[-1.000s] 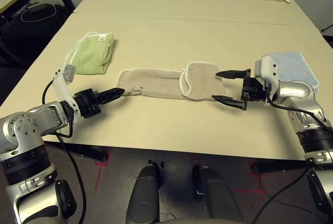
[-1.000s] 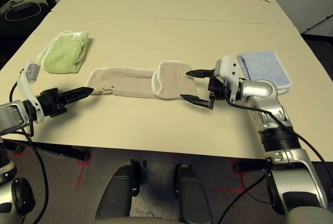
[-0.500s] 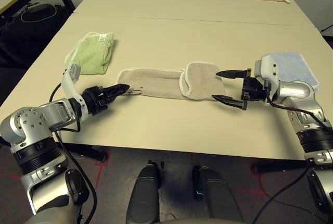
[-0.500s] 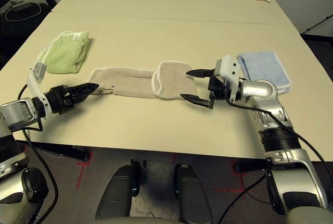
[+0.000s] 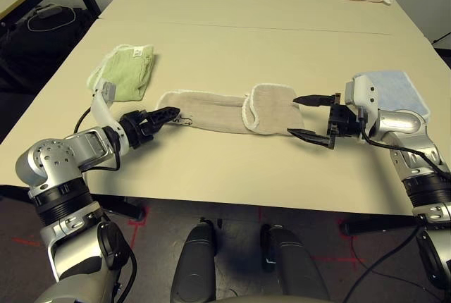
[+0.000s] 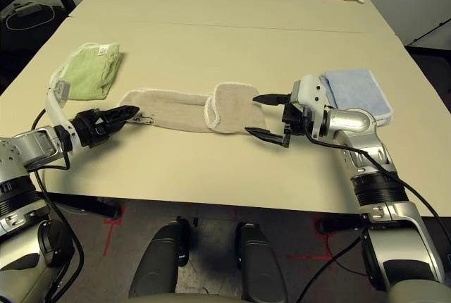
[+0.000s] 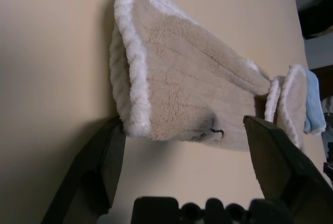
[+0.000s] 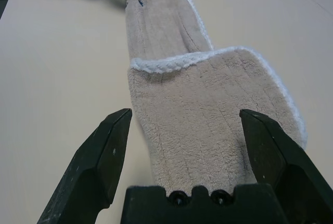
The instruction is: Fold the towel and set it aside.
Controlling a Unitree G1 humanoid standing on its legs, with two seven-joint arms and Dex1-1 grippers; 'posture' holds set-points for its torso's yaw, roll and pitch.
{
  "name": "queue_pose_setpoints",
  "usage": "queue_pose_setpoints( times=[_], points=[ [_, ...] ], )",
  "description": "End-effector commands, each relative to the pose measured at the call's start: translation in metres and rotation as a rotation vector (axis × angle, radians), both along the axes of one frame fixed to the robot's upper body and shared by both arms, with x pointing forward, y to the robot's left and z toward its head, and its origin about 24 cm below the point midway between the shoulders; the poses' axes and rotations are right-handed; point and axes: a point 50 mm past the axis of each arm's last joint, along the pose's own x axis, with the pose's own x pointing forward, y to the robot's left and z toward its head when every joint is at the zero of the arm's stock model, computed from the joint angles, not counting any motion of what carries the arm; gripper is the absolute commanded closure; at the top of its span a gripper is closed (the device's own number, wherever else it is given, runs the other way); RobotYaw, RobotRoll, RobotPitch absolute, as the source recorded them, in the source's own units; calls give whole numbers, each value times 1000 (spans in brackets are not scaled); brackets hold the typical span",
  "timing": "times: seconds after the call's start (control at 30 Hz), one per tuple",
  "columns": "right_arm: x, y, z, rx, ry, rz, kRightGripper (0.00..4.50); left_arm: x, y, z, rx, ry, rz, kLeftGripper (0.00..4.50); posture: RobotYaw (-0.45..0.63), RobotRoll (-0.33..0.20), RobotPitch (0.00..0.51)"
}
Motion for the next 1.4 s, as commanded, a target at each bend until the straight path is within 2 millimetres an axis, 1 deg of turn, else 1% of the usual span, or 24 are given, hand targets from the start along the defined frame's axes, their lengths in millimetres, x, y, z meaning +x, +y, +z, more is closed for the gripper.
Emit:
queue_pose_setpoints(
  times=[0.03, 0.17, 0.2, 0.27, 0.3, 0.6, 0.83, 0.97, 1.1, 1.23, 1.4],
  points=[
    [-7, -8, -7, -31, 66, -1, 0, 1, 0, -5, 9, 22, 9, 1287, 52, 0, 137],
    [-9, -9, -8, -33, 77, -4, 0, 2, 0, -4, 16, 12, 18, 2797, 51, 0, 135],
    [-9, -9, -8, -31, 76, -6, 0, 3, 0, -4, 17, 8, 21, 3250, 50, 0, 134],
    [-9, -9, -8, -30, 74, -7, 0, 3, 1, -3, 17, 2, 24, 3984, 50, 0, 134],
    [-9, -9, -8, -29, 74, -8, 0, 4, 1, -3, 18, -1, 24, 4421, 50, 0, 133],
    [-9, -7, -8, -27, 72, -10, 0, 4, -2, 10, -2, -50, -6, 4467, 53, 0, 132],
    [-8, -7, -8, -28, 71, -11, 0, 1, -11, 29, 8, -116, -97, 4467, 61, 0, 131],
    [-6, -7, -8, -27, 69, -17, 0, -1, -24, 37, 32, -152, -195, 4467, 63, 0, 129],
    [-3, -9, -7, -27, 61, -46, 0, 0, -43, 43, 40, -188, -300, 4467, 63, 0, 127],
    [2, -15, -9, -26, 71, -132, 0, 4, -60, 49, 47, -222, -385, 4467, 61, 0, 123],
    [1, -17, -13, -8, 85, -146, 0, 12, -75, 55, 58, -254, -461, 4467, 59, 0, 119]
  ],
)
